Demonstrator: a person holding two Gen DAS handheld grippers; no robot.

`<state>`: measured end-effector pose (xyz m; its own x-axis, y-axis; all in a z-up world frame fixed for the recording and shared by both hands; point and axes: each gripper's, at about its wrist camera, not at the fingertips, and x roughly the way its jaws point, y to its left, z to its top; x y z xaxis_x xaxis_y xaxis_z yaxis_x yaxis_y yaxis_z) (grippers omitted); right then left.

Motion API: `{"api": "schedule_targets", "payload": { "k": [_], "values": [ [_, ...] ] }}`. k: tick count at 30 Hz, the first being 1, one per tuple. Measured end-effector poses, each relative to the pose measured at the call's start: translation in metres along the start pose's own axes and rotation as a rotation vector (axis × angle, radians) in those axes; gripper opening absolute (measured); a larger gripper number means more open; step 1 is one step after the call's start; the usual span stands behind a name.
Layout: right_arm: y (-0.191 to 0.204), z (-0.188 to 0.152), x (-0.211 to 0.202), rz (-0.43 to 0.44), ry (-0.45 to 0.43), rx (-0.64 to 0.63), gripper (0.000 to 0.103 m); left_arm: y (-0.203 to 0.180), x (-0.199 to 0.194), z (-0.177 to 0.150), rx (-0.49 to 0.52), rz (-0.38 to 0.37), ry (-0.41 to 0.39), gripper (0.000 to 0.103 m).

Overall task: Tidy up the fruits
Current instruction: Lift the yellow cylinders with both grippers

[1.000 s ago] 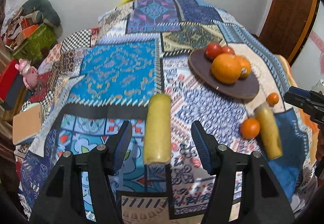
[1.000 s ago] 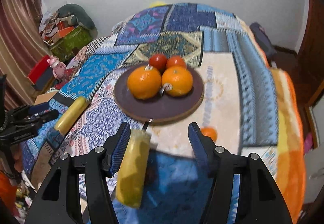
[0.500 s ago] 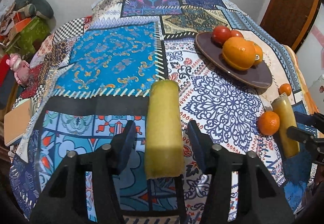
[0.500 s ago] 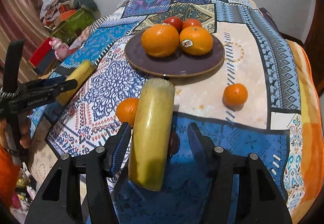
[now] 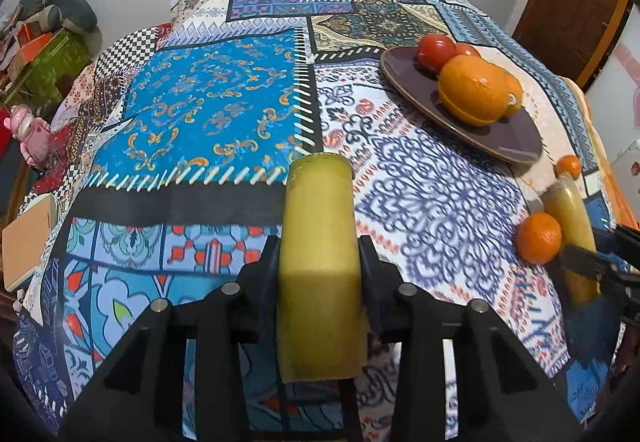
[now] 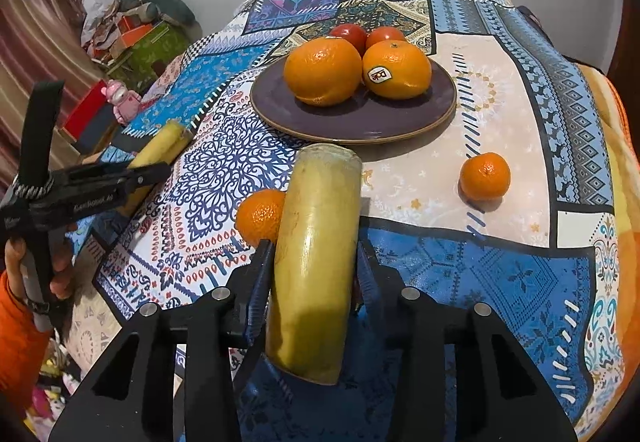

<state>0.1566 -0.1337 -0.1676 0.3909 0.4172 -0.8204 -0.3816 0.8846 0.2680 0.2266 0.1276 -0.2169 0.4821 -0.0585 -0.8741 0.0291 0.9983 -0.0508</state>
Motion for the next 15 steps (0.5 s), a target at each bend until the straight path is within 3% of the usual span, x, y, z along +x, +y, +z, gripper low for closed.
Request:
{"api": "schedule_targets", "payload": {
  "k": [11, 15],
  "values": [
    [-0.008, -0.006, -0.013, 0.01, -0.009, 0.002, 0.036, -0.032, -0.035, -0.044, 0.016, -0.092, 0.005, 0.037],
    [-0.016, -0.008, -0.023, -0.002, -0.026, 0.01, 0.036, -0.043, -0.042, -0.057, 0.02, -0.08, -0.004, 0.037]
  ]
}}
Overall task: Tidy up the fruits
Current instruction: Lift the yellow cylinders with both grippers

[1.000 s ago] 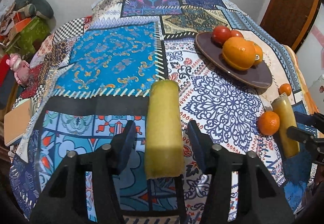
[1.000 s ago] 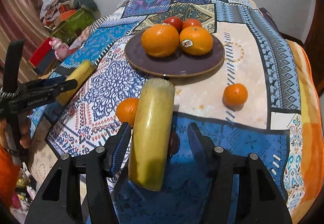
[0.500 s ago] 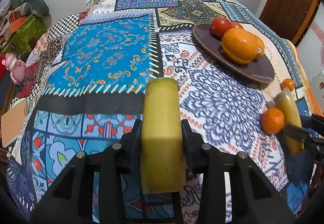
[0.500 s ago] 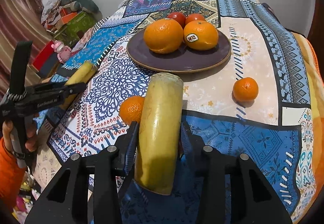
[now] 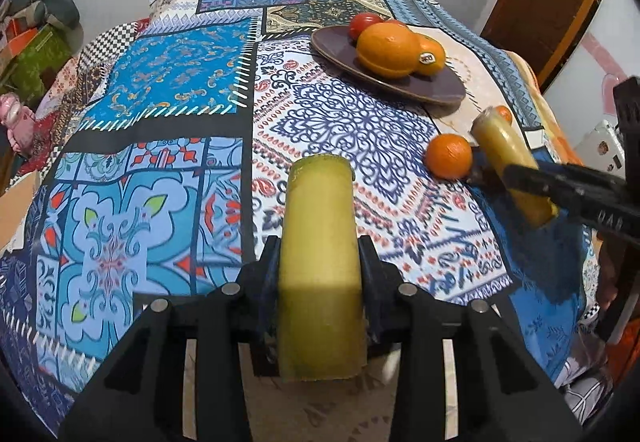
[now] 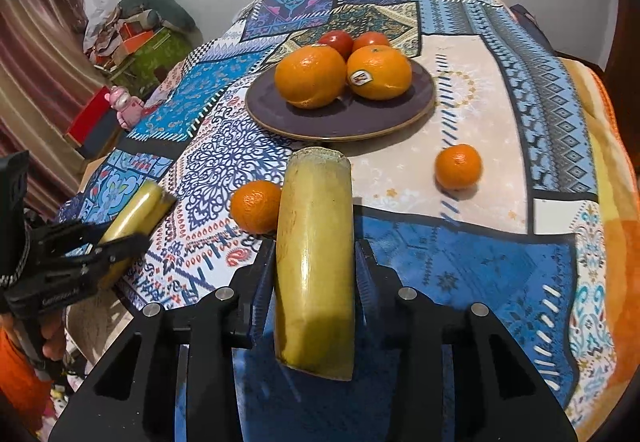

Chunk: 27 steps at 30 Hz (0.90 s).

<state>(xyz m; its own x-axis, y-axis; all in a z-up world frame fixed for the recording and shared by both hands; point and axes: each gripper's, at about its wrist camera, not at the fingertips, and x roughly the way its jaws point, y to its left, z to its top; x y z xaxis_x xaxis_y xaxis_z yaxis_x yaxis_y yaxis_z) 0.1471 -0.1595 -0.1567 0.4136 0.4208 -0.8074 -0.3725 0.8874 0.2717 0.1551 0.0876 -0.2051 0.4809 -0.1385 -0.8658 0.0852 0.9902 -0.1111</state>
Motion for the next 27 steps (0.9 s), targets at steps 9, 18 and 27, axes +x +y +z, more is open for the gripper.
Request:
{"api": "schedule_targets", "payload": {
  "k": [9, 18, 27],
  "values": [
    [-0.03, 0.003, -0.023, -0.052, -0.046, 0.038, 0.036, -0.004, 0.009, 0.003, -0.032, 0.019, -0.006, 0.038],
    [-0.046, -0.008, -0.005, -0.026, 0.018, 0.066, 0.036, 0.001, 0.008, 0.005, -0.083, 0.004, -0.006, 0.037],
    [-0.047, 0.005, -0.013, -0.008, -0.035, 0.061, 0.036, -0.002, -0.002, 0.017, -0.081, 0.012, -0.03, 0.037]
  ]
}}
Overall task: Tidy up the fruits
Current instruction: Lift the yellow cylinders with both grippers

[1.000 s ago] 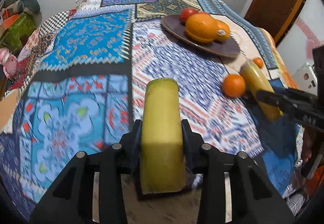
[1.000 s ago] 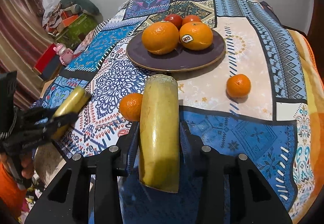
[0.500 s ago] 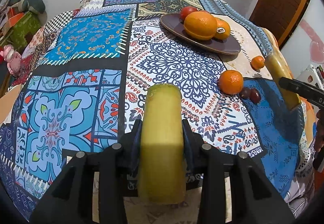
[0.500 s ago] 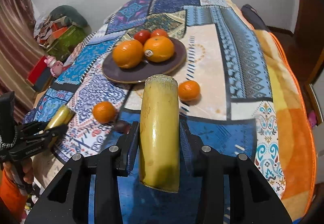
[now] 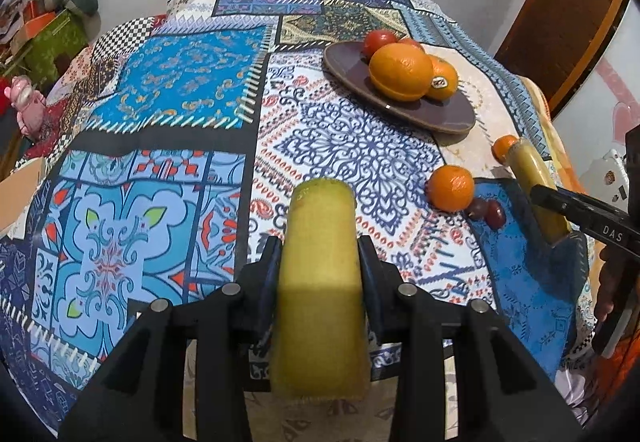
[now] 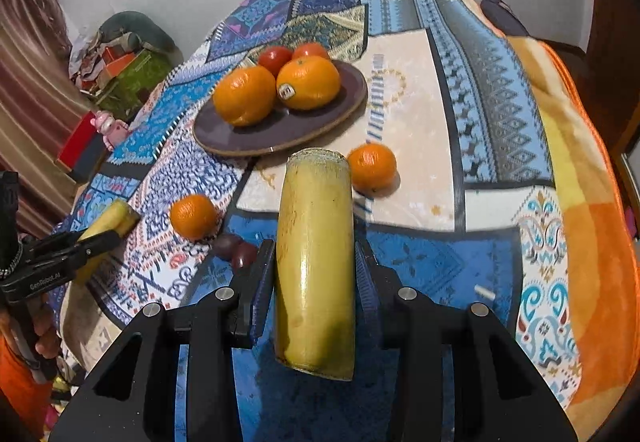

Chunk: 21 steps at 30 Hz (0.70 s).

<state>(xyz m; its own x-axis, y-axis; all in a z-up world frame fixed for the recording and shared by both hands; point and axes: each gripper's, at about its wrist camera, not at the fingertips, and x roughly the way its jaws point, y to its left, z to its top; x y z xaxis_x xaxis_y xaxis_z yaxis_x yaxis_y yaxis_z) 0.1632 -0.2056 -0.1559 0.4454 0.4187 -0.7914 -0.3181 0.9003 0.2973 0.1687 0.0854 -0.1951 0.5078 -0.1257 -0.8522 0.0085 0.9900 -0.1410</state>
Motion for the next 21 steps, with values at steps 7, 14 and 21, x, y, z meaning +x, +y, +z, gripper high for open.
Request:
{"api": "schedule_targets", "payload": {
  "k": [7, 14, 21],
  "values": [
    [0.001, 0.007, -0.004, 0.001, -0.029, -0.011, 0.036, -0.007, -0.001, 0.009, 0.026, 0.003, -0.009, 0.037],
    [-0.001, 0.01, -0.005, 0.002, -0.032, -0.005, 0.036, -0.007, -0.007, 0.014, 0.027, 0.006, -0.034, 0.037],
    [0.003, 0.014, -0.009, 0.014, -0.048, -0.016, 0.036, -0.012, -0.006, 0.021, 0.065, 0.018, -0.02, 0.035]
  ]
}}
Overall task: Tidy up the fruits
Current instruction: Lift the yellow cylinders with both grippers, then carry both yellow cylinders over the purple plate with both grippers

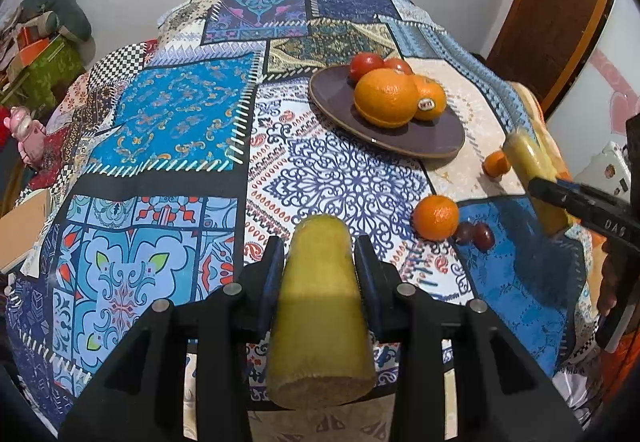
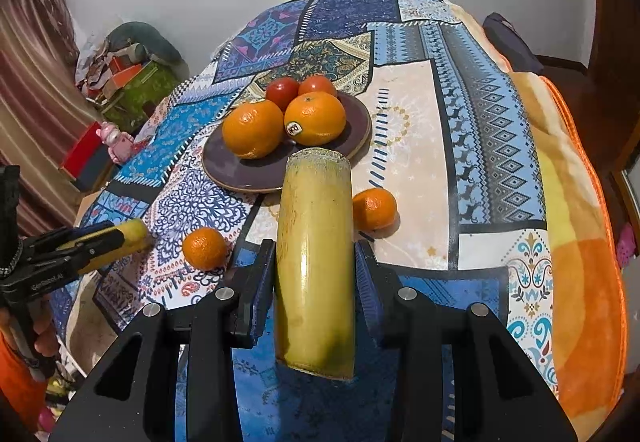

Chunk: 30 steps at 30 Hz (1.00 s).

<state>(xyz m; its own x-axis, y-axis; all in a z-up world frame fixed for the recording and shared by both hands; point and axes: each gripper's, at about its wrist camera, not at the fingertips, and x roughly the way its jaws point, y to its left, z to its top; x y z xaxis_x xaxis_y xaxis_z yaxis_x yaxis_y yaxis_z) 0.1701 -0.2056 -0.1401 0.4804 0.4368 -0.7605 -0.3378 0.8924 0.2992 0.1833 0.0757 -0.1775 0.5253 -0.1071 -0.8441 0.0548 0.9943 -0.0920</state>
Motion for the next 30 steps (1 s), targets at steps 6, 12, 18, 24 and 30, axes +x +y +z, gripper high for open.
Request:
{"api": "schedule_targets", "payload": {
  "k": [6, 12, 18, 24, 30],
  "values": [
    [0.002, -0.001, 0.002, 0.014, 0.0, 0.006, 0.036, 0.003, -0.001, -0.008, 0.037, 0.028, 0.031, 0.0],
    [0.005, -0.002, 0.003, 0.032, 0.003, 0.012, 0.036, 0.003, -0.005, -0.013, 0.046, 0.057, 0.027, 0.021],
    [0.002, -0.003, -0.002, 0.033, -0.006, 0.015, 0.036, 0.001, 0.006, -0.012, 0.04, 0.0, 0.096, 0.033],
    [-0.001, -0.004, -0.001, 0.031, -0.002, 0.015, 0.036, -0.001, 0.027, -0.024, 0.041, 0.008, 0.139, 0.037],
    [-0.002, -0.004, 0.006, 0.049, 0.008, 0.032, 0.036, -0.003, 0.037, -0.016, 0.024, 0.01, 0.139, 0.037]
  ]
}}
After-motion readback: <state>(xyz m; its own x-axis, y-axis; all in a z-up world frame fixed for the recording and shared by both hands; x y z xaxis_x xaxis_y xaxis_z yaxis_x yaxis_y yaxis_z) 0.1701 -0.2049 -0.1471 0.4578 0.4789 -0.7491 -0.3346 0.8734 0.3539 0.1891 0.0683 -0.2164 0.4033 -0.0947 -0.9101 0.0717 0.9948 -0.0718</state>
